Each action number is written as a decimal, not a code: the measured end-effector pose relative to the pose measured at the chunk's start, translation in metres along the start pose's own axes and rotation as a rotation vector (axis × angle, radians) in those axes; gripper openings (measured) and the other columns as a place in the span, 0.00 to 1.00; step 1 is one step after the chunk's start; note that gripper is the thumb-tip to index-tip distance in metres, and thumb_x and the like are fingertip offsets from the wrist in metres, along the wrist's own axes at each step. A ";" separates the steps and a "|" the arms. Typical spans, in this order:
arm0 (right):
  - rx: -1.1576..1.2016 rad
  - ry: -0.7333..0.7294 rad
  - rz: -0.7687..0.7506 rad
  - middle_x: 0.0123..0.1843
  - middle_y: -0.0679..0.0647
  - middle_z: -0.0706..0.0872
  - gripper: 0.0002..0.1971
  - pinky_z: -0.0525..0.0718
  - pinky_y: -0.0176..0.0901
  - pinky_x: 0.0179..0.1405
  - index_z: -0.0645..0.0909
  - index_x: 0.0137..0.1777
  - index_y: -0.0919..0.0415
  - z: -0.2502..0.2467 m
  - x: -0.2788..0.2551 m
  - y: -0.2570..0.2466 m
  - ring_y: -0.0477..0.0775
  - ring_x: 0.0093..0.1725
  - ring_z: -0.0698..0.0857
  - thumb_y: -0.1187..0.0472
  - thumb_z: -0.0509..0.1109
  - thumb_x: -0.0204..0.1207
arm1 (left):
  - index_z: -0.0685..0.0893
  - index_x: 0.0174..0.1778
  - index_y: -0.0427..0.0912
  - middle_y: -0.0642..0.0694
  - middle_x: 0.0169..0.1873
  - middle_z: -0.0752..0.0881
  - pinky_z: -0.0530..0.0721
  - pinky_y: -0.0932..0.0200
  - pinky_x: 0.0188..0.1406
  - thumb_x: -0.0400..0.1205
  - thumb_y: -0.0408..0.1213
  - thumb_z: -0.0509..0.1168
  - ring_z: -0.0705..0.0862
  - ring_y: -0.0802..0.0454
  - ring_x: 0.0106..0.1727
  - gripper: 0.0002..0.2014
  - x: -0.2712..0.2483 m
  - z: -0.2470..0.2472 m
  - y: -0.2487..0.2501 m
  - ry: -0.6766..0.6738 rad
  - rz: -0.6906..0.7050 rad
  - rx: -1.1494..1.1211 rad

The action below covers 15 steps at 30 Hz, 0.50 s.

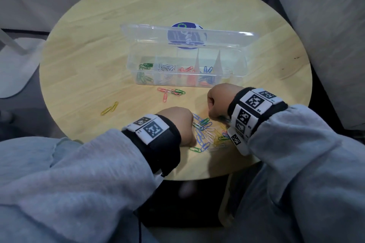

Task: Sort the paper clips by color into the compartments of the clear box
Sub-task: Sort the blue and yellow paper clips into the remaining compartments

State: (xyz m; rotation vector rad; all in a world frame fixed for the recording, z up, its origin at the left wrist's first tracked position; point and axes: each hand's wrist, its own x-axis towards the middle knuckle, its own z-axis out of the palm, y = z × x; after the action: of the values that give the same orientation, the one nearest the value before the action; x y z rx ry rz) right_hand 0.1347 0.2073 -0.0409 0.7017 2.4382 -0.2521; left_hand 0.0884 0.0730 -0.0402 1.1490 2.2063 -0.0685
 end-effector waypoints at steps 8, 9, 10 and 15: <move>0.002 -0.002 -0.042 0.45 0.57 0.90 0.10 0.85 0.43 0.42 0.87 0.45 0.65 -0.001 -0.004 0.000 0.59 0.48 0.88 0.66 0.69 0.65 | 0.88 0.48 0.39 0.44 0.39 0.85 0.75 0.59 0.36 0.73 0.36 0.66 0.82 0.45 0.42 0.10 0.004 0.002 0.002 0.015 0.014 0.033; 0.037 0.021 -0.043 0.41 0.56 0.88 0.06 0.83 0.42 0.38 0.85 0.41 0.65 -0.004 -0.007 0.001 0.59 0.45 0.86 0.66 0.68 0.66 | 0.88 0.48 0.39 0.43 0.41 0.86 0.75 0.59 0.36 0.74 0.36 0.66 0.84 0.45 0.44 0.10 0.004 0.002 0.001 0.009 0.016 0.028; 0.086 0.056 -0.057 0.37 0.54 0.84 0.02 0.79 0.40 0.33 0.81 0.37 0.64 -0.008 -0.011 0.004 0.58 0.42 0.82 0.67 0.67 0.68 | 0.88 0.47 0.39 0.42 0.43 0.87 0.75 0.59 0.36 0.74 0.36 0.66 0.85 0.44 0.46 0.10 0.005 0.002 0.000 0.005 0.020 0.019; 0.505 0.170 -0.061 0.28 0.50 0.82 0.12 0.77 0.38 0.27 0.73 0.30 0.56 -0.022 -0.021 0.030 0.51 0.29 0.81 0.71 0.65 0.71 | 0.87 0.40 0.41 0.46 0.31 0.83 0.74 0.63 0.31 0.74 0.37 0.67 0.80 0.47 0.33 0.05 0.005 -0.004 -0.006 -0.028 0.017 -0.076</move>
State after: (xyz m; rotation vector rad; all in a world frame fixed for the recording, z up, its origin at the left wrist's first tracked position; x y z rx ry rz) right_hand 0.1549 0.2312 -0.0109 0.8892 2.5798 -0.8868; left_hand 0.0800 0.0735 -0.0415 1.1185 2.1559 0.0067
